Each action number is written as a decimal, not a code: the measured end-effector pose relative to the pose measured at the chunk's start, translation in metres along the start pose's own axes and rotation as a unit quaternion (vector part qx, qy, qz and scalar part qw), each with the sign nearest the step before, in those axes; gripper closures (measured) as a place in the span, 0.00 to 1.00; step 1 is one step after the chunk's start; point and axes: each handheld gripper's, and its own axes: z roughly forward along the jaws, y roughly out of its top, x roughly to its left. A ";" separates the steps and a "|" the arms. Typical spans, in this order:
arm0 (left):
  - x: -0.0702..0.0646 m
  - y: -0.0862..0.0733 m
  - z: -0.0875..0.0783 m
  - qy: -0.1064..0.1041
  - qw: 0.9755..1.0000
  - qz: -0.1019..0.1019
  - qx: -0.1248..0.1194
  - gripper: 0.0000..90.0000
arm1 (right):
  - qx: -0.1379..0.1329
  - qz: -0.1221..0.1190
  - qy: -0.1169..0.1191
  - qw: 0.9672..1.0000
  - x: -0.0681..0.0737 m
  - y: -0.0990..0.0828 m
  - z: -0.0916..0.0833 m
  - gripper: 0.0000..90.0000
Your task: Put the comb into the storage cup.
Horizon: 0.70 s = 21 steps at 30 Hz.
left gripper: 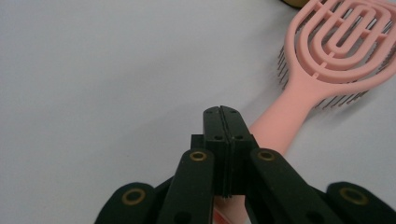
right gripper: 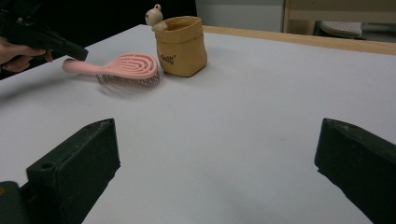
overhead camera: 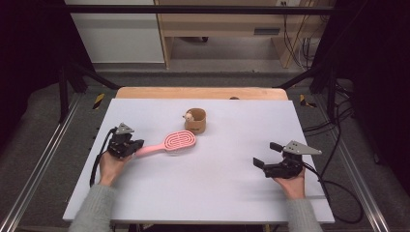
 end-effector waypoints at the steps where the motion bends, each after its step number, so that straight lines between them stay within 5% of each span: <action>1: 0.000 0.000 0.000 0.000 1.000 0.001 0.001 0.99 | 0.000 0.000 0.000 1.000 0.000 0.000 0.000 0.00; 21: -0.012 -0.006 -0.001 -0.019 0.999 0.019 0.031 1.00 | -0.002 -0.001 -0.001 1.000 0.000 0.000 -0.001 0.00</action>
